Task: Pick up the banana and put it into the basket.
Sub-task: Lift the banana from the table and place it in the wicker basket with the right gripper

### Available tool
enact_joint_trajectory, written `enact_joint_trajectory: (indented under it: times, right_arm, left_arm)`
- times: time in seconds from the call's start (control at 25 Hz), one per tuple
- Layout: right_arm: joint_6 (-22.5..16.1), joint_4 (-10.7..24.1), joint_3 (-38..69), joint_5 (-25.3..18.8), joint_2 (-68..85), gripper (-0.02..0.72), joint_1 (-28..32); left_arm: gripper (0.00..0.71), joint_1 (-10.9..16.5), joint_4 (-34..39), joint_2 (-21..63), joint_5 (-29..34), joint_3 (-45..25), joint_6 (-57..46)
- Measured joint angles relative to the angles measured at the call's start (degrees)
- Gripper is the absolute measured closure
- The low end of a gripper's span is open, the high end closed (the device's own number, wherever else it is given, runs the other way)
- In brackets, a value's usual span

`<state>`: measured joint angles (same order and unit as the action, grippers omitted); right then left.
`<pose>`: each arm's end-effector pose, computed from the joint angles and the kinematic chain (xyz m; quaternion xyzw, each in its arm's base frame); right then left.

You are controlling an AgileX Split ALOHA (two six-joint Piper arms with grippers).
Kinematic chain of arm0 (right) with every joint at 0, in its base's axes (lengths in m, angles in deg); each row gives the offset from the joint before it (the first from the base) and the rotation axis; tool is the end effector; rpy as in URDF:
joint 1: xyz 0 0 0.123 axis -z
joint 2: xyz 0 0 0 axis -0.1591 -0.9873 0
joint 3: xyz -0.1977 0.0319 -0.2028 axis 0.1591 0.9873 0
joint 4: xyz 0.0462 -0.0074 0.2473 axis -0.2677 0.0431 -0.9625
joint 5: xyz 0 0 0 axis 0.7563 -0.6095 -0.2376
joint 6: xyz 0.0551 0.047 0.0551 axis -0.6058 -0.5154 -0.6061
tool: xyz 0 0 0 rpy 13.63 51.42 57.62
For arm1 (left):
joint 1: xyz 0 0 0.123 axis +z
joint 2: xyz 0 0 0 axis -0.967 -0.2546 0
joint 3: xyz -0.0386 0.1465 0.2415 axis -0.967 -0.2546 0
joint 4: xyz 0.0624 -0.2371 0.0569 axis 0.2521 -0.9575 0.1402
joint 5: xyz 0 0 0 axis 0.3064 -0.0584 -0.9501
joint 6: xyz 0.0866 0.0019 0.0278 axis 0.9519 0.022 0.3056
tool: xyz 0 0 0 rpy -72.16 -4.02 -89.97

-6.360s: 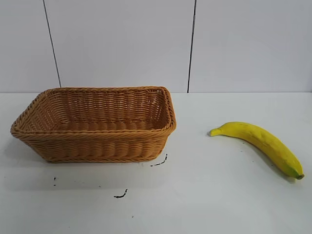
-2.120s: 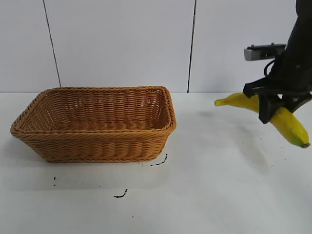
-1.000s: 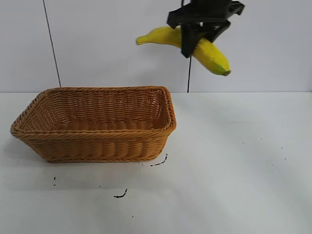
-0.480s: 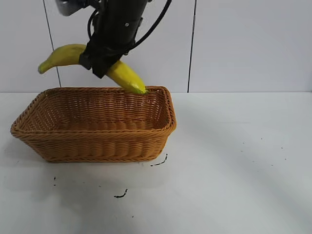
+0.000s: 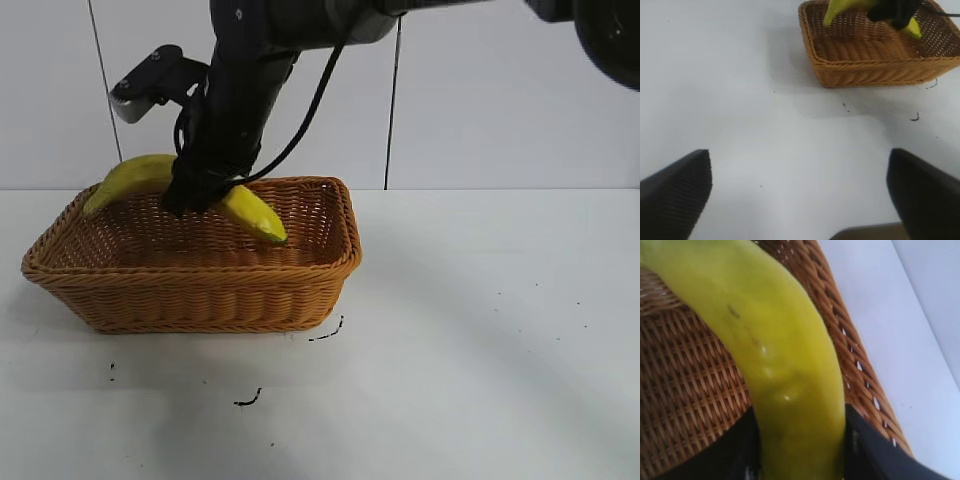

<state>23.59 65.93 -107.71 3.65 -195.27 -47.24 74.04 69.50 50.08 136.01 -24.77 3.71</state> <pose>0.4358 0.3356 0.1568 -0.5510 0.7722 -0.0137 0.3161 -0.0049 -0.0057 0.2757 0.0346 0.8551 -0.0271 0.5166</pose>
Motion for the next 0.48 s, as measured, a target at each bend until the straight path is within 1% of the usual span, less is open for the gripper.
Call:
enact_joint_trajectory:
  times: [0.16,0.2,0.24,0.32,0.36,0.48]
  right_arm:
    - [0.0,-0.06,0.0,0.0,0.0,0.397,0.0]
    - [0.0,-0.12,0.0,0.0,0.0,0.361,0.0]
    - [0.0,-0.18,0.0,0.0,0.0,0.31,0.0]
    - [0.0,-0.17,0.0,0.17,0.0,0.181,0.0]
    - [0.0,-0.17,0.0,0.3,0.0,0.139,0.0]
    - [-0.17,-0.17,0.0,0.42,0.26,0.093,0.0]
  left_arm:
    - [0.02,0.0,0.0,0.0,0.0,0.0,0.0]
    - [0.02,0.0,0.0,0.0,0.0,0.0,0.0]
    - [0.02,0.0,0.0,0.0,0.0,0.0,0.0]
    - [0.02,0.0,0.0,0.0,0.0,0.0,0.0]
    - [0.02,0.0,0.0,0.0,0.0,0.0,0.0]
    - [0.02,0.0,0.0,0.0,0.0,0.0,0.0]
